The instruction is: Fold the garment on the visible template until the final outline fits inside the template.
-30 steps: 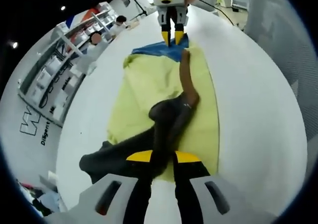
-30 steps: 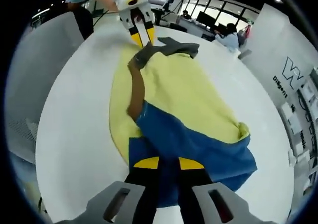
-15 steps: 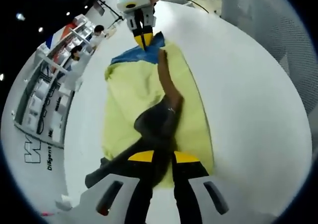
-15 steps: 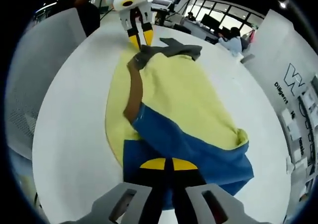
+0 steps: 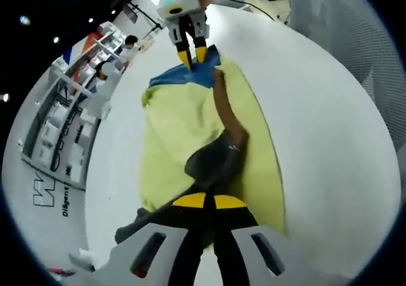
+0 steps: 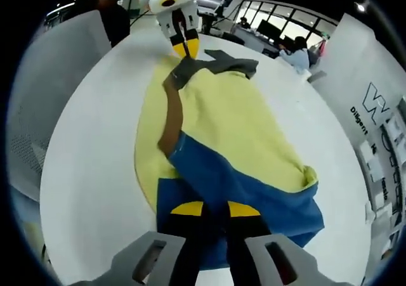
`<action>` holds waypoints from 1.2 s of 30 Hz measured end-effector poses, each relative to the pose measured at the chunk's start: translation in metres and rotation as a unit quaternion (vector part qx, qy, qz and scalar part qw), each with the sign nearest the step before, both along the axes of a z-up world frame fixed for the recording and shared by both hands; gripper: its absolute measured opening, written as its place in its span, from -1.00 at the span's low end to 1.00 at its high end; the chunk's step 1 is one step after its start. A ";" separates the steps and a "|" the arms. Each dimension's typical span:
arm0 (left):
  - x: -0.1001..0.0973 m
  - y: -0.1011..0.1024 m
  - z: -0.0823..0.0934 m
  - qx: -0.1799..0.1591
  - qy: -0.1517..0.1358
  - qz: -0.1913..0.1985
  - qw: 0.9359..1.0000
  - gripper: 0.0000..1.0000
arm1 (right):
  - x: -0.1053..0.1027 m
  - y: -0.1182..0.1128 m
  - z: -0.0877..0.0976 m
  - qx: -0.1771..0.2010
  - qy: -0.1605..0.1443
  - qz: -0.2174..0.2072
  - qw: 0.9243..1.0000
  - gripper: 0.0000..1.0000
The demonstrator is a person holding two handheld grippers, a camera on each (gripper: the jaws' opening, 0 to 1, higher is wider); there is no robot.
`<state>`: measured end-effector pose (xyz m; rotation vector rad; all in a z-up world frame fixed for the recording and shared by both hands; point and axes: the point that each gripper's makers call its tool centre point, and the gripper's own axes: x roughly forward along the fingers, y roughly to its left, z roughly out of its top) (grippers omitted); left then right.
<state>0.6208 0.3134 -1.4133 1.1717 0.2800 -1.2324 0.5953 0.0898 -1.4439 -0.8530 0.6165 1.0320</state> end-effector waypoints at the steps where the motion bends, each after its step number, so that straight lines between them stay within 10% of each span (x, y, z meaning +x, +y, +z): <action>1: 0.001 0.000 0.001 -0.003 0.001 0.005 1.000 -0.82 | 0.001 0.000 0.000 -0.002 -0.001 0.001 1.000 -1.00; 19: -0.003 0.003 0.047 -0.079 0.063 0.058 0.993 -0.83 | -0.005 -0.006 0.053 0.069 0.022 0.007 0.997 -1.00; 36: -0.009 -0.004 0.104 -0.142 0.166 0.095 0.971 -0.83 | -0.006 -0.007 0.115 0.126 0.050 0.007 0.991 -1.00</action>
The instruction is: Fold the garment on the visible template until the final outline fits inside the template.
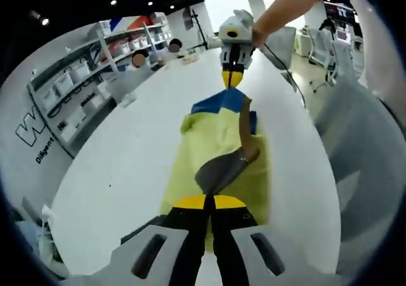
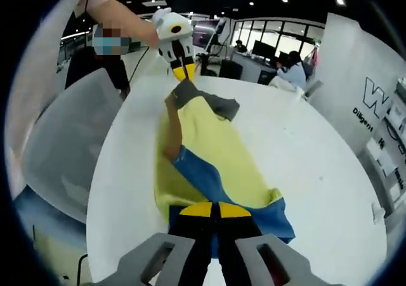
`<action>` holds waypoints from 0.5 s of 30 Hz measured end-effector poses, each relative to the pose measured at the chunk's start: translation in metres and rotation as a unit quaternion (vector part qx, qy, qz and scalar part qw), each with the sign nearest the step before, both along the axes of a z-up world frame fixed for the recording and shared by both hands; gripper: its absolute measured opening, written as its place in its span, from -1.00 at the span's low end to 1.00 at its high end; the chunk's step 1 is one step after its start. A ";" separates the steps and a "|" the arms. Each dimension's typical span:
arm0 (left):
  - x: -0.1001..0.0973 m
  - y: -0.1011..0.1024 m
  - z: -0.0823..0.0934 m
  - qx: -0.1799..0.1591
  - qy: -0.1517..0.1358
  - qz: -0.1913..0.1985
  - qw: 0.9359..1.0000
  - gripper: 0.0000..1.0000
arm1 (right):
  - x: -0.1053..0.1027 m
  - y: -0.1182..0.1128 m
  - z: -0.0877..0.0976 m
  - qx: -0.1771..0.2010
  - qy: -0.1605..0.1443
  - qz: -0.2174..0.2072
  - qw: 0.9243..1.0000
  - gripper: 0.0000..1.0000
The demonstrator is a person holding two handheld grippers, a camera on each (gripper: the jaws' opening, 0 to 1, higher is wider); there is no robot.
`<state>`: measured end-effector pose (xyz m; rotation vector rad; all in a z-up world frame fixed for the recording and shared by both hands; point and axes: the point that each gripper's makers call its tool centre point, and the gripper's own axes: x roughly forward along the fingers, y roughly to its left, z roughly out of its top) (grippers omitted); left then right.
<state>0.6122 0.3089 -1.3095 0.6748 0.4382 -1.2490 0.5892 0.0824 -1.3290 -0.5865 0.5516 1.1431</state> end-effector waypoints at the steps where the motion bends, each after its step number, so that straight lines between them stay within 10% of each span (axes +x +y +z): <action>1: -0.002 0.000 0.002 -0.001 0.004 -0.001 1.000 -0.83 | -0.003 0.001 0.004 0.005 0.003 0.003 1.000 -1.00; 15: -0.021 0.009 0.055 -0.052 0.095 0.037 0.993 -0.83 | -0.033 0.010 0.060 0.053 0.038 0.023 0.998 -1.00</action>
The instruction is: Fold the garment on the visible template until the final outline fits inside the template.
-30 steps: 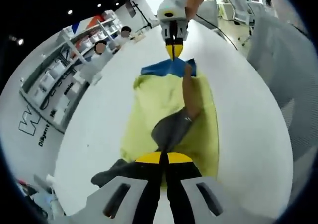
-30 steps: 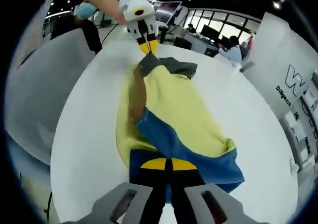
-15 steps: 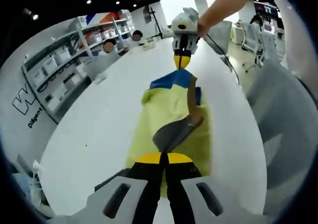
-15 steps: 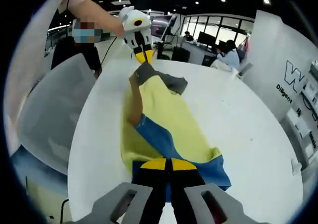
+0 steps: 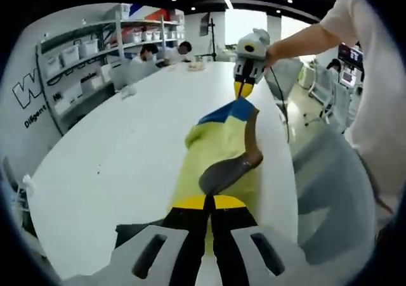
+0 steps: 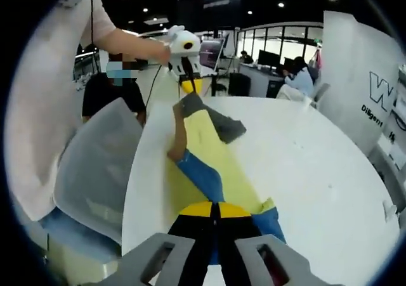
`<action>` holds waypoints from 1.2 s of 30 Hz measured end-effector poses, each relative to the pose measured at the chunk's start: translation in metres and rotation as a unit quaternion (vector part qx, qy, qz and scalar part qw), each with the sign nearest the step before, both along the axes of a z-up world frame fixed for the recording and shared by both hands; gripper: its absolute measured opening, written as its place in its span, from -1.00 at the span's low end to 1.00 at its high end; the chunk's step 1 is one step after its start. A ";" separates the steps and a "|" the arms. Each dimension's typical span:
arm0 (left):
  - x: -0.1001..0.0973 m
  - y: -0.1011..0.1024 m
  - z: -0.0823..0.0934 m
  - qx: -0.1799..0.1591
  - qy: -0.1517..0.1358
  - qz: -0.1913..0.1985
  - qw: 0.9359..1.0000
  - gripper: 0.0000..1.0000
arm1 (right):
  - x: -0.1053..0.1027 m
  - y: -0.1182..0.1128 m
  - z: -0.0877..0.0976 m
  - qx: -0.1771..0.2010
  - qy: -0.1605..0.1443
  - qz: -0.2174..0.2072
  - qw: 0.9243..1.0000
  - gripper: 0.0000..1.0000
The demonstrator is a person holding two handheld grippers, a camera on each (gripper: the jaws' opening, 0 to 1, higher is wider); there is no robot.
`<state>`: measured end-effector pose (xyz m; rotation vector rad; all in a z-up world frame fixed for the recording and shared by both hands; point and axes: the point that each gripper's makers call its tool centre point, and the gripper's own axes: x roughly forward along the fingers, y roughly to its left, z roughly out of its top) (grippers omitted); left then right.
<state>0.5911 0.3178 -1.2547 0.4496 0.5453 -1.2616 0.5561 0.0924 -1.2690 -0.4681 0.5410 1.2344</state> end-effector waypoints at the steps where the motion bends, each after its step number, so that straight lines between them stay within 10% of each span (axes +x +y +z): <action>1: 0.000 0.000 0.002 0.000 -0.003 0.001 1.000 -0.83 | -0.001 0.000 0.004 0.003 -0.001 -0.001 1.000 -1.00; 17: 0.035 -0.006 0.032 -0.057 0.035 0.070 0.995 -0.84 | 0.034 -0.003 0.043 0.103 0.087 -0.079 0.988 -1.00; 36: 0.127 -0.010 0.029 -0.050 0.009 0.135 0.989 -0.84 | 0.128 -0.008 0.039 0.088 0.063 -0.135 0.985 -1.00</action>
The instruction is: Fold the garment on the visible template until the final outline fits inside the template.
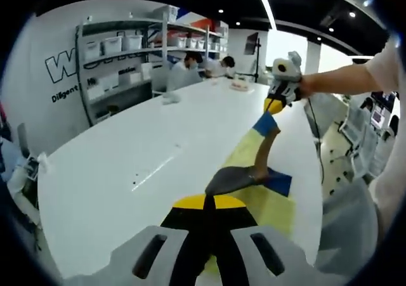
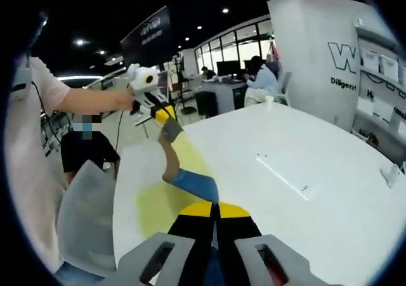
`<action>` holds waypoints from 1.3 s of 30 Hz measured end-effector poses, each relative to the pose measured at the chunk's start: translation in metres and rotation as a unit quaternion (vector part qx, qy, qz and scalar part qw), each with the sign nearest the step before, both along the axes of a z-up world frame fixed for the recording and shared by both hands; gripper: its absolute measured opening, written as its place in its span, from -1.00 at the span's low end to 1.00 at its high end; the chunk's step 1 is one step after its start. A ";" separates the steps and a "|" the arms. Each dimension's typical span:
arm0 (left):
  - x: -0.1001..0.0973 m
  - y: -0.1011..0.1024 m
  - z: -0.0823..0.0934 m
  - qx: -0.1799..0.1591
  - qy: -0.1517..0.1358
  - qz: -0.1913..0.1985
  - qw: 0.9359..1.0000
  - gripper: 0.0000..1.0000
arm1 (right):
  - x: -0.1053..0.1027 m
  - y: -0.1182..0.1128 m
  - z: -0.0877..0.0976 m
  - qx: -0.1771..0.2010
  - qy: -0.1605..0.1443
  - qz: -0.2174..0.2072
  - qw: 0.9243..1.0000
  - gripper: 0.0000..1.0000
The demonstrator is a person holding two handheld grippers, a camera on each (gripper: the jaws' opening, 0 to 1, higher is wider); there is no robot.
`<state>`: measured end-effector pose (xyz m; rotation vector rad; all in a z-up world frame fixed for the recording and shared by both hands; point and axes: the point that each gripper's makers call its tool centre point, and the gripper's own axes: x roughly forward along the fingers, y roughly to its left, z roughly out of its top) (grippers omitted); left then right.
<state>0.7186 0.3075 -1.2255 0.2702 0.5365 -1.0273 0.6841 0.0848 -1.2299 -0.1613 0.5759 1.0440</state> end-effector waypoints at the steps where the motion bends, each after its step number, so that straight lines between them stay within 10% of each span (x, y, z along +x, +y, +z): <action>1: 0.004 0.000 -0.001 0.001 0.000 0.003 1.000 -0.84 | 0.007 0.000 -0.002 -0.002 -0.003 -0.003 1.000 -1.00; 23: 0.113 0.001 -0.056 0.030 -0.006 0.097 0.995 -0.83 | 0.106 -0.005 -0.055 -0.045 -0.019 -0.083 0.995 -1.00; 39: 0.154 -0.001 -0.120 0.018 0.064 0.177 0.982 -0.83 | 0.155 0.000 -0.125 -0.071 0.032 -0.153 0.985 -1.00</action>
